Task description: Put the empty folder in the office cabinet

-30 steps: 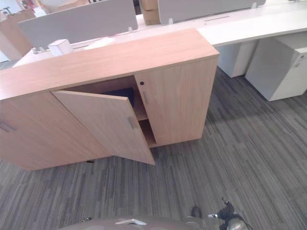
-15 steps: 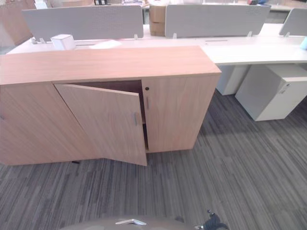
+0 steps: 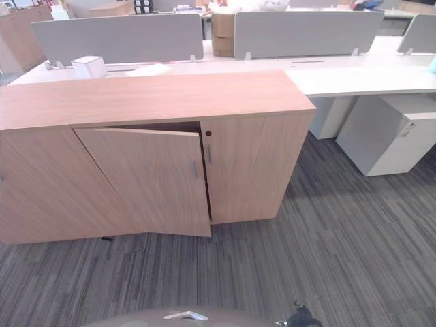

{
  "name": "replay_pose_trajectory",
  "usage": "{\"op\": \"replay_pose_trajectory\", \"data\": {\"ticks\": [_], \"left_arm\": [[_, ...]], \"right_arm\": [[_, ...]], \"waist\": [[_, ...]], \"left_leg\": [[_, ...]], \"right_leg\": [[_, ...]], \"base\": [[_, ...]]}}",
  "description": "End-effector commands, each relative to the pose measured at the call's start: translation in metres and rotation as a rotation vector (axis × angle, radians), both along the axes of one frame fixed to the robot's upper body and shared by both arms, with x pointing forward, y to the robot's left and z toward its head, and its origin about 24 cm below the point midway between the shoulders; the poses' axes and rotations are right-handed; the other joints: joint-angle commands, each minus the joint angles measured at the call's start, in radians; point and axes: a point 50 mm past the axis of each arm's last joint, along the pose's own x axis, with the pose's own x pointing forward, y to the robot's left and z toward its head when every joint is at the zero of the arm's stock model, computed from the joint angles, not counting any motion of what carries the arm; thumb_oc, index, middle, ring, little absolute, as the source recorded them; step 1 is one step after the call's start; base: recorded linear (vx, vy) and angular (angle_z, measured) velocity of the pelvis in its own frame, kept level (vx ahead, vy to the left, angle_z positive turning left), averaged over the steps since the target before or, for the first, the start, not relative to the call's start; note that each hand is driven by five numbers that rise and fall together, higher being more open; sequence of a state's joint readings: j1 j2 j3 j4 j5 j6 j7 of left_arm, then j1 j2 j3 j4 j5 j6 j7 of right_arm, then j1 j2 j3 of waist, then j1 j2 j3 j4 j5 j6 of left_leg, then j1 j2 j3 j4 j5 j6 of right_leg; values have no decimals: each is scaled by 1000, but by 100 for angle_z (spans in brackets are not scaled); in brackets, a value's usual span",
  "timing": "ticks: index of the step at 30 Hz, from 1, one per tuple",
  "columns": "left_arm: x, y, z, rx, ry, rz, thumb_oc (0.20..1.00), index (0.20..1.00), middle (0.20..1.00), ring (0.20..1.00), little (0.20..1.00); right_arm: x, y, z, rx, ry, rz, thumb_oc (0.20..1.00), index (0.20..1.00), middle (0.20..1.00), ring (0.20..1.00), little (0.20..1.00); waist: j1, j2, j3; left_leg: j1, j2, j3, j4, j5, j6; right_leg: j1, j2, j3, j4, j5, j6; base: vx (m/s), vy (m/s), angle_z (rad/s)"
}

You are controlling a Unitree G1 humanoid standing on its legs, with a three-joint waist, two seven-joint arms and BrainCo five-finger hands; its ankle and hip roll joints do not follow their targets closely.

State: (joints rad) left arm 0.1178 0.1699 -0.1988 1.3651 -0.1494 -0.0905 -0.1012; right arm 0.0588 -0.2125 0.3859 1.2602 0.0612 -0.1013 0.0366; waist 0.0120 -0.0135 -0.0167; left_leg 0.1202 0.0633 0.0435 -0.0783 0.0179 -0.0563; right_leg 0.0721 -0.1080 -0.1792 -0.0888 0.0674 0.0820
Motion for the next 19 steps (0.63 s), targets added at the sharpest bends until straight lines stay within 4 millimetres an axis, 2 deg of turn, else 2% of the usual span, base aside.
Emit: {"op": "replay_pose_trajectory", "data": {"ticks": [1,19], "left_arm": [[9,-1,0,-7,7,19,1000,1000,1000,1000,1000],[2,-1,-1,-2,20,-6,1000,1000,1000,1000,1000]], "right_arm": [[12,4,-1,13,17,-2,1000,1000,1000,1000,1000],[11,7,-1,23,17,-8,1000,1000,1000,1000,1000]], "waist": [[15,-21,8],[31,-33,9]], "left_leg": [[-19,-57,4,-7,-32,21],[-3,-59,-5,-8,-46,25]], "right_leg": [[12,29,0,23,-50,3],[26,23,-5,27,-57,7]], "base": [[42,22,0],[2,2,0]]}}
